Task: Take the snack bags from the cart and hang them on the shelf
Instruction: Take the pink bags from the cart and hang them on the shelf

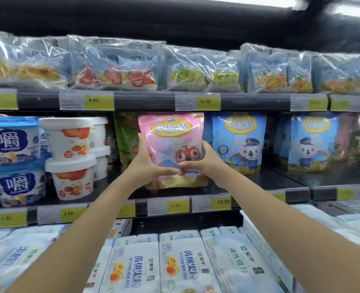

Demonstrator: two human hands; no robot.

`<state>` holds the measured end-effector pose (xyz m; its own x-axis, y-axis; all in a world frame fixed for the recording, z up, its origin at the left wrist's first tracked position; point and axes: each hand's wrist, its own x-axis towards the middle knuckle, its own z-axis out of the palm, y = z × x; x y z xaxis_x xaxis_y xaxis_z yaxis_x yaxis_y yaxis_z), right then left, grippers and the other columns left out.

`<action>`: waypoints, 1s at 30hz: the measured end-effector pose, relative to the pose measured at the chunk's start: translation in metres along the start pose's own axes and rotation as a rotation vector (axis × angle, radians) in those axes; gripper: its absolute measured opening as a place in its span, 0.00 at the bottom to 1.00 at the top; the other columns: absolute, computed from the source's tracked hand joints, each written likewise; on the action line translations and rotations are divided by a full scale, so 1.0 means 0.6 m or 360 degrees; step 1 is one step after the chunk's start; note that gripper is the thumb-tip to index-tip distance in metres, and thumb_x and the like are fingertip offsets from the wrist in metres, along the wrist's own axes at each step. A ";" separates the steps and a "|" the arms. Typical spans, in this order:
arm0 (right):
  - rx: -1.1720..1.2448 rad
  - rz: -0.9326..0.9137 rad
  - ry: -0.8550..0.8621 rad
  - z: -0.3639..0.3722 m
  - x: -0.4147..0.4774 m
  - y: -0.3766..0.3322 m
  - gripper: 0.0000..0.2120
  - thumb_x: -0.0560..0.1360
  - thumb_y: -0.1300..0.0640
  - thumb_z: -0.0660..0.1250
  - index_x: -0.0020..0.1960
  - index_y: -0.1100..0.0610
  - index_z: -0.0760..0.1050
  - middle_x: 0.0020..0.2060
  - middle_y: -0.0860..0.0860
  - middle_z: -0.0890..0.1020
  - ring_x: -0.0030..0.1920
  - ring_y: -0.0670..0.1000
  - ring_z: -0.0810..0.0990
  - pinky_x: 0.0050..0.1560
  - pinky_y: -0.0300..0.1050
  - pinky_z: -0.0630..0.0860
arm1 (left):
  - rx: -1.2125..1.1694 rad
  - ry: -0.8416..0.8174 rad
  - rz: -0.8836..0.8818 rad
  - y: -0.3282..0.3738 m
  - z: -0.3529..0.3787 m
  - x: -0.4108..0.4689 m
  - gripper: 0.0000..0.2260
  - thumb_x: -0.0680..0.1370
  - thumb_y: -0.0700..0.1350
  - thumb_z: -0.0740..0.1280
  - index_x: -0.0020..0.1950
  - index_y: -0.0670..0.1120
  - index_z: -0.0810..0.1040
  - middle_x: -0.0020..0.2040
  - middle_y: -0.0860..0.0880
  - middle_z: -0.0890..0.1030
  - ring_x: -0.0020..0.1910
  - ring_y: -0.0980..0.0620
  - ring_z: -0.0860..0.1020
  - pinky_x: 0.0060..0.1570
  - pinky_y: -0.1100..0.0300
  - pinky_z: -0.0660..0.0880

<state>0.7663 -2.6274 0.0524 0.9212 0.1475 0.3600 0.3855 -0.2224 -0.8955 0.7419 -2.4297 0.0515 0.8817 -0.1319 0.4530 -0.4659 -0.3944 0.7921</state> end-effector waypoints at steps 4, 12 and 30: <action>-0.0061 -0.0008 0.0062 -0.013 0.032 0.017 0.35 0.62 0.63 0.80 0.64 0.53 0.67 0.53 0.49 0.80 0.52 0.46 0.80 0.45 0.35 0.78 | 0.0190 -0.0219 0.0010 -0.014 0.010 0.043 0.66 0.64 0.41 0.81 0.75 0.53 0.26 0.77 0.52 0.57 0.66 0.60 0.60 0.56 0.72 0.67; -0.0329 0.0071 0.0402 0.012 0.135 0.042 0.35 0.61 0.62 0.80 0.60 0.58 0.63 0.56 0.55 0.76 0.56 0.55 0.77 0.56 0.52 0.78 | 0.0764 0.0159 0.0107 -0.077 0.047 0.129 0.70 0.59 0.51 0.83 0.69 0.57 0.21 0.66 0.36 0.66 0.64 0.36 0.71 0.61 0.47 0.71; -0.0529 0.0452 0.0712 0.037 0.075 -0.040 0.32 0.69 0.56 0.76 0.65 0.61 0.61 0.62 0.60 0.74 0.62 0.61 0.75 0.53 0.50 0.74 | 0.0919 0.0074 -0.0379 -0.021 0.032 0.087 0.59 0.65 0.67 0.72 0.77 0.51 0.32 0.72 0.37 0.66 0.69 0.36 0.66 0.65 0.45 0.67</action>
<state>0.7971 -2.5940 0.0840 0.8949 -0.3634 0.2590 0.0517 -0.4921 -0.8690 0.7952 -2.4490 0.0571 0.9462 0.0544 0.3189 -0.1306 -0.8377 0.5303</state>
